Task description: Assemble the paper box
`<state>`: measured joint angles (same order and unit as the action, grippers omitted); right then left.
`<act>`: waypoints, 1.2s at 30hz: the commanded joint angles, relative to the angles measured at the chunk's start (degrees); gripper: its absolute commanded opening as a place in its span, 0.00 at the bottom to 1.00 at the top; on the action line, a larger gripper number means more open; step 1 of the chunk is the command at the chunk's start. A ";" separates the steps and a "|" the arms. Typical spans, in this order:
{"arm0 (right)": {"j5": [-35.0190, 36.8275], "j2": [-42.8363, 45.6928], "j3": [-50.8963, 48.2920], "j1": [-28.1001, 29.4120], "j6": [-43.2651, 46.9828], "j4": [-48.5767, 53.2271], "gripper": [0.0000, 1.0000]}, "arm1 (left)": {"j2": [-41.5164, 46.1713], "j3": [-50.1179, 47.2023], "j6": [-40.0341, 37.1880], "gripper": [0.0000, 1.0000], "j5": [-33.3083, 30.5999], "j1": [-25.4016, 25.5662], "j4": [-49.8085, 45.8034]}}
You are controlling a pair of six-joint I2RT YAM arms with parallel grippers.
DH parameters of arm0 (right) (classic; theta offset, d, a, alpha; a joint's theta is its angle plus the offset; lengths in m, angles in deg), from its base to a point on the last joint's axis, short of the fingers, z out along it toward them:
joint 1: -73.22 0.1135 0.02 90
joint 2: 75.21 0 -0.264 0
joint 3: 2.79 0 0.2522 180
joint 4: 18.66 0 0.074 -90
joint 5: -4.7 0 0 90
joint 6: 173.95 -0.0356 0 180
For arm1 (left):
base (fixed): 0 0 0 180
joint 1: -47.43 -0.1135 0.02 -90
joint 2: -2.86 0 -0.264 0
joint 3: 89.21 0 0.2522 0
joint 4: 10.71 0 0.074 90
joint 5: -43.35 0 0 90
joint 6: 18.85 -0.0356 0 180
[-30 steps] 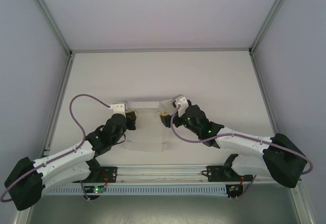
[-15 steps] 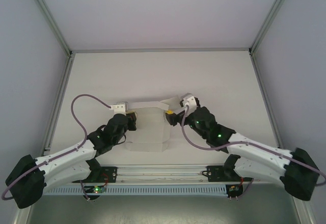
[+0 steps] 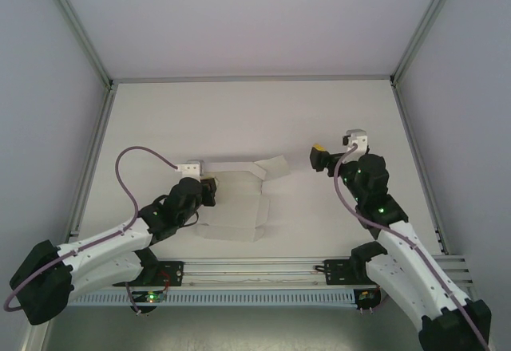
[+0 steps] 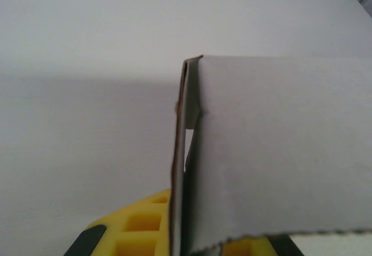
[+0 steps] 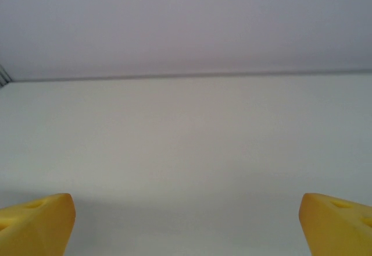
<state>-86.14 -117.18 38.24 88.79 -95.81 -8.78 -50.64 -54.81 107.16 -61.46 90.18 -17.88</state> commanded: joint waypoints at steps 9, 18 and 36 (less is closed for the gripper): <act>-21.51 -15.78 2.74 -1.13 -1.66 -5.09 0.99 | 2.92 0.96 -2.19 0.00 1.67 0.15 -0.73; -37.85 -17.20 2.23 3.24 3.71 -8.47 0.98 | 1.60 1.27 -1.60 0.00 1.36 0.13 -0.44; -39.67 -17.74 1.02 12.70 8.91 -6.32 0.98 | -0.38 2.42 -0.48 0.00 1.25 0.15 0.36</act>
<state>-123.89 -134.21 39.31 100.20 -89.30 -14.97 -50.94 -54.39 105.96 -59.30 90.18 -17.99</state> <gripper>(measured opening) 0.983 0.084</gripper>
